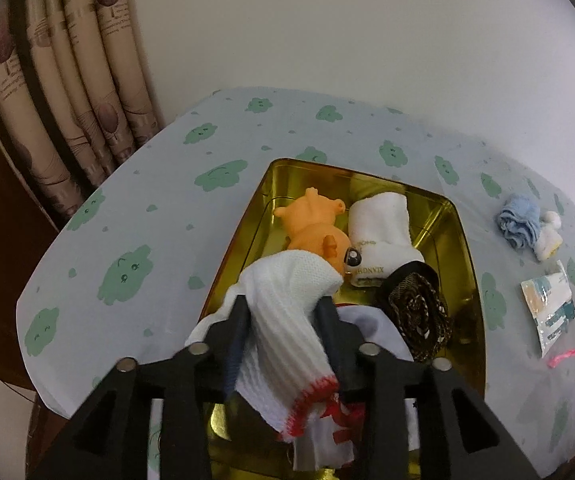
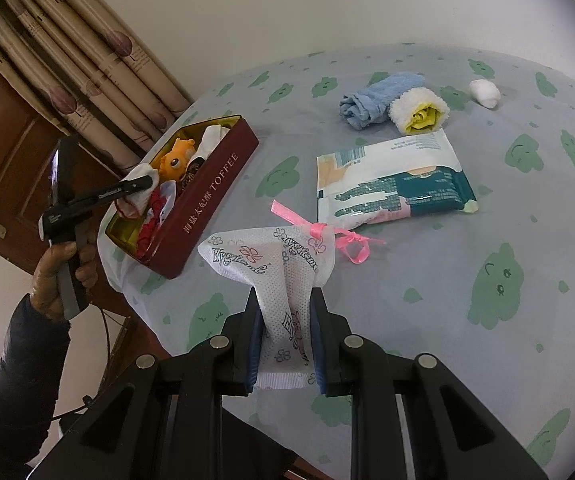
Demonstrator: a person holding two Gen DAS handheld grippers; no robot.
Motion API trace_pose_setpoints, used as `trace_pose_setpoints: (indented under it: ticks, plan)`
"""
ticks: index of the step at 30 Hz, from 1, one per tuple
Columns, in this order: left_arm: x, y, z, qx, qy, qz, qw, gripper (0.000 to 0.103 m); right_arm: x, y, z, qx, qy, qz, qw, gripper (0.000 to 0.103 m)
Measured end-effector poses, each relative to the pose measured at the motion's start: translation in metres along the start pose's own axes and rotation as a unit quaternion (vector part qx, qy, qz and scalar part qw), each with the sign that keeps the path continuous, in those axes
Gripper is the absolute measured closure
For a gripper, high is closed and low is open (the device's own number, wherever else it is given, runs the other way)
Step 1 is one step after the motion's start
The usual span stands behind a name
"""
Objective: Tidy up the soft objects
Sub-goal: 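Lower the sock into the tin box with the left gripper while the right gripper carries the pad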
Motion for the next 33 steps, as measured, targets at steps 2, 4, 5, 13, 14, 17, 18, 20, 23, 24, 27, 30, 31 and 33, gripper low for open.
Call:
trace_pose_setpoints:
  ticks: [2,4,5,13,14,17,18,20,23,24,27,30,31,33]
  plan:
    - [0.001,-0.005,-0.002,0.01,0.003,-0.023,0.9997,0.052,0.001,0.001,-0.002,0.001,0.002,0.0,1.0,0.083]
    - [0.002,-0.011,0.001,0.044,-0.005,-0.057,0.9974,0.049,0.001,0.002,-0.003,0.002,0.003,0.0,1.0,0.083]
    - [0.002,-0.015,0.004,0.061,-0.014,-0.076,0.9951,0.049,0.0,0.003,-0.004,0.002,0.004,0.0,1.0,0.083]
    - [0.011,-0.009,0.058,0.066,-0.079,-0.057,0.9931,0.048,0.005,0.013,-0.001,0.008,-0.002,0.005,1.0,0.083]
    - [0.01,-0.007,0.064,0.052,-0.081,-0.043,0.9944,0.048,0.007,0.017,0.0,0.012,-0.003,0.009,1.0,0.083]
    - [-0.001,0.001,0.089,0.013,-0.098,0.01,0.9951,0.048,0.015,0.036,0.002,0.021,-0.009,0.028,0.999,0.083]
    - [-0.01,0.004,0.097,0.009,-0.1,0.029,0.9945,0.047,0.018,0.043,0.001,0.027,-0.01,0.034,0.999,0.083]
    - [-0.027,0.006,0.109,0.004,-0.106,0.054,0.9929,0.047,0.026,0.063,-0.002,0.043,-0.011,0.047,0.998,0.083]
    - [-0.05,0.006,0.123,0.026,-0.117,0.07,0.9903,0.047,0.036,0.098,-0.011,0.067,-0.009,0.07,0.995,0.083]
    - [-0.06,0.006,0.127,0.036,-0.119,0.076,0.9893,0.047,0.04,0.112,-0.017,0.076,-0.007,0.077,0.994,0.083]
    - [-0.079,0.006,0.138,0.035,-0.135,0.095,0.9857,0.047,0.05,0.141,-0.035,0.094,-0.001,0.087,0.992,0.083]
    - [-0.088,0.012,0.142,0.051,-0.147,0.108,0.9819,0.045,0.063,0.162,-0.062,0.103,0.008,0.085,0.991,0.083]
    - [-0.089,0.013,0.142,0.05,-0.147,0.11,0.9818,0.045,0.067,0.167,-0.073,0.101,0.01,0.083,0.991,0.083]
    - [-0.092,0.016,0.141,0.05,-0.147,0.115,0.9812,0.045,0.072,0.172,-0.094,0.098,0.018,0.078,0.992,0.083]
Point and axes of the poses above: each gripper's, at about its wrist camera, not at the fingertips, and z roughly against the way its jaws point, y to its left, x to its top, the point moved 5 cm from there along -z, roughly the way its jaws point, and after that the axes turned 7 degrees about -z, right-handed, at the moved point
